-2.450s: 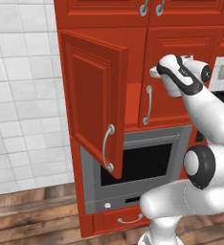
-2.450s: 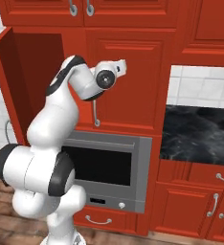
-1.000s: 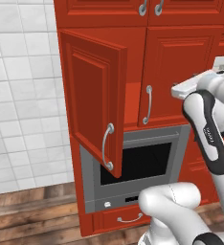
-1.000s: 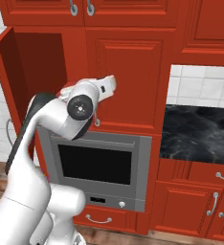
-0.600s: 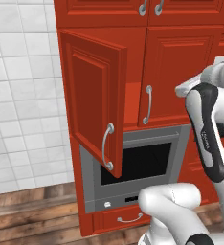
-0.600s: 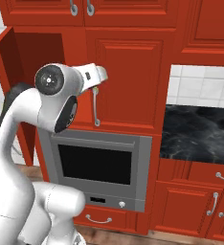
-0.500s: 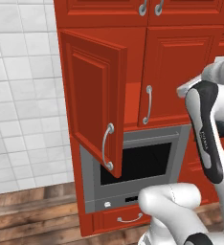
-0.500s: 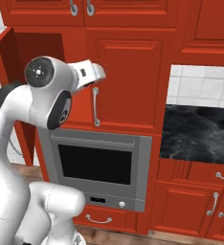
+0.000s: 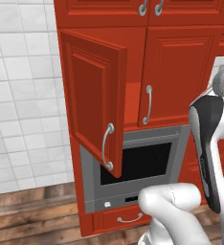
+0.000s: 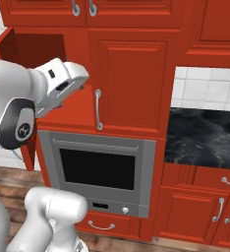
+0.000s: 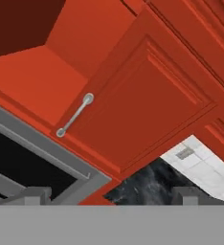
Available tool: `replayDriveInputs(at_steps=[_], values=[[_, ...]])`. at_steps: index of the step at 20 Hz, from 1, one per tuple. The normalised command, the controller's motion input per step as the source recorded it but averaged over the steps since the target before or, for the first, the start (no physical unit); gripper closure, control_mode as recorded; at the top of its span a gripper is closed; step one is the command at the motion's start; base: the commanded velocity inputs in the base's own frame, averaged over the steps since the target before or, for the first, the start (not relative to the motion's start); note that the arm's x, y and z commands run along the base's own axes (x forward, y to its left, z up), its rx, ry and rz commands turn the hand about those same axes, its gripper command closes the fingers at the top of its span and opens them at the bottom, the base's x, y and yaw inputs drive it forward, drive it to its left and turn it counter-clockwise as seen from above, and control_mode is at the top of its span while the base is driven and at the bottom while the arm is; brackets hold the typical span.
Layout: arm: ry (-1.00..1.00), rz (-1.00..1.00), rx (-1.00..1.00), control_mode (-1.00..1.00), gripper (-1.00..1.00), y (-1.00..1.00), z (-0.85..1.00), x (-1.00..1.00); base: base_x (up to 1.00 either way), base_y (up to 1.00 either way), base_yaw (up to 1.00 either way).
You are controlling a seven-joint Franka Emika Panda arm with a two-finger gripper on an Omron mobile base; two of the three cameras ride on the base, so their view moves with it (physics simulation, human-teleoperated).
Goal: Close all open cabinet doors.
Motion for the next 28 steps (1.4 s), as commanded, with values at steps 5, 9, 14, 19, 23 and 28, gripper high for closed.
replayDriveInputs(at_steps=[5,9,14,19,23,28], values=[[-0.03,0.00,-0.27,-1.00,-1.00,0.22,0.00,-0.67,0.00,0.00,0.00],[0.00,0.01,-0.25,-1.00,-1.00,0.45,0.00,-0.54,0.00,0.00,0.00],[0.00,0.05,-0.24,-1.00,-1.00,0.60,0.00,-0.67,0.00,0.00,0.00],[0.00,0.04,-0.26,-1.00,-1.00,0.71,0.00,-0.76,0.00,0.00,0.00],[0.02,0.00,-0.27,-1.00,-1.00,0.76,0.00,-0.57,0.00,0.00,0.00],[0.14,0.00,-0.23,-1.00,-1.00,0.77,-0.01,-0.11,0.00,0.00,0.00]])
